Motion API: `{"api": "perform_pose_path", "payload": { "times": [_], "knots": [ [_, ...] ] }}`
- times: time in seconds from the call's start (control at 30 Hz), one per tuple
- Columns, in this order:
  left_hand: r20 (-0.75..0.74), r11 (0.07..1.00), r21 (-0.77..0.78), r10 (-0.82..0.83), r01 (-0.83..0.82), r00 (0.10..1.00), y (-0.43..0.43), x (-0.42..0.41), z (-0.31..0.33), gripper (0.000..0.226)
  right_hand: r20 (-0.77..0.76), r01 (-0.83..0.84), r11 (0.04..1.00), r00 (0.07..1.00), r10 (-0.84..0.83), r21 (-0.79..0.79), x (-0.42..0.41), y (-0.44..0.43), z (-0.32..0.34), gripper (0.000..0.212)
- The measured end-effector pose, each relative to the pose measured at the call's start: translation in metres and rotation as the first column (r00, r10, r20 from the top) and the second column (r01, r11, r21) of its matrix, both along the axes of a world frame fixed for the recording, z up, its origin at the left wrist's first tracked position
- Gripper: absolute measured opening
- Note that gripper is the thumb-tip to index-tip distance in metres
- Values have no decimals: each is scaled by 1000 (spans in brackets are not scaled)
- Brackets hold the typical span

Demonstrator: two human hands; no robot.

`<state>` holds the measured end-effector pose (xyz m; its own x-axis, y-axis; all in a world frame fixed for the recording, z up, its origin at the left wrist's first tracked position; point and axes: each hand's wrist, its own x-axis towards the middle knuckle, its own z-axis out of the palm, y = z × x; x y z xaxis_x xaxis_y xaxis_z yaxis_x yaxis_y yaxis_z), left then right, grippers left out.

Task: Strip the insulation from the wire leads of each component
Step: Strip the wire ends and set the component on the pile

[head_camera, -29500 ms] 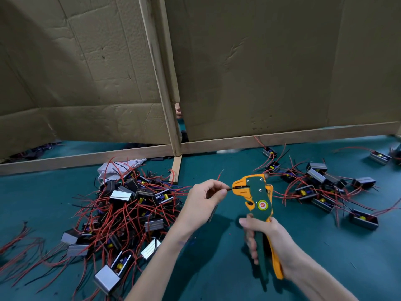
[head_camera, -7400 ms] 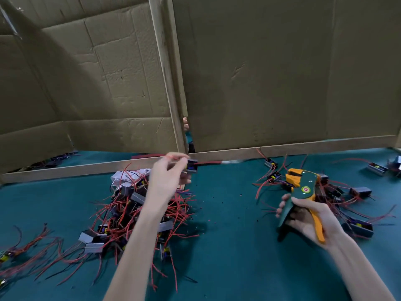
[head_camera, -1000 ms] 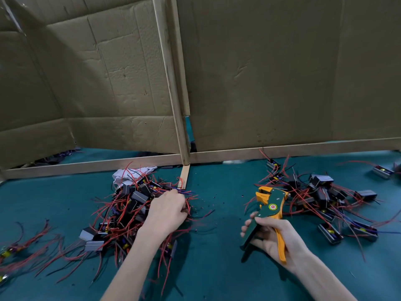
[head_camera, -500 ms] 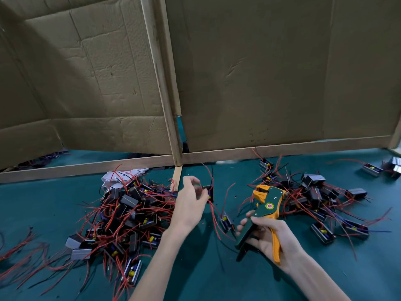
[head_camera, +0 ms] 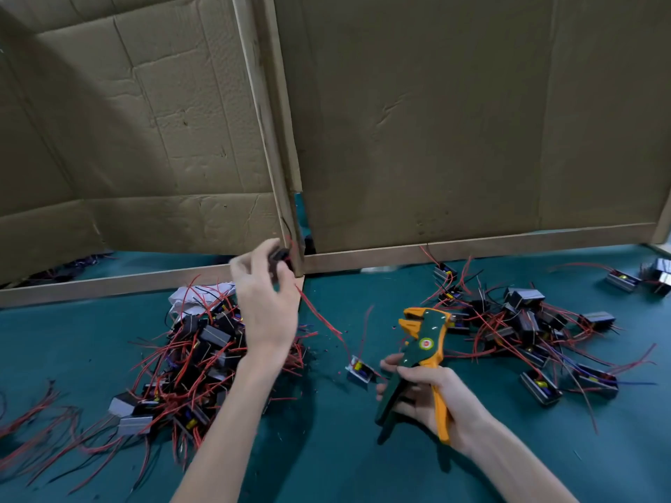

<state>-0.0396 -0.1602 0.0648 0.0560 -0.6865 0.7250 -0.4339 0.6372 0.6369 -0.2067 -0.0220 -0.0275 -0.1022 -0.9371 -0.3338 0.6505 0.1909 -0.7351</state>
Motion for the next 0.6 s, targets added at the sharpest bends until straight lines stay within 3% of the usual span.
{"api": "perform_pose_path", "payload": {
  "times": [0.1,0.2,0.27,0.4,0.5,0.57,0.6],
  "knots": [
    [-73,1000,-28,12,-14,997,-4,9,9,25,9,-148,989,989,148,14,21,-8,3,29],
    [-85,996,-89,20,-28,996,-2,10,15,23,49,-399,915,914,402,-63,33,-5,1,26],
    [-93,992,-106,51,-61,994,-1,9,18,24,12,-464,878,883,469,-115,34,-1,-2,29],
    [-194,996,-83,22,-39,981,3,5,23,17,-83,-292,946,956,283,-141,24,0,-2,32],
    [-170,970,164,-153,181,974,11,-7,8,7,-75,-50,987,996,39,-155,4,-1,0,36],
    [-148,790,476,-362,387,920,19,-20,-14,12,-90,67,984,992,-83,-164,-12,2,2,37],
    [-101,692,591,-445,414,890,22,-26,-27,13,-105,106,980,987,-125,-168,-19,4,3,37]
  ]
}}
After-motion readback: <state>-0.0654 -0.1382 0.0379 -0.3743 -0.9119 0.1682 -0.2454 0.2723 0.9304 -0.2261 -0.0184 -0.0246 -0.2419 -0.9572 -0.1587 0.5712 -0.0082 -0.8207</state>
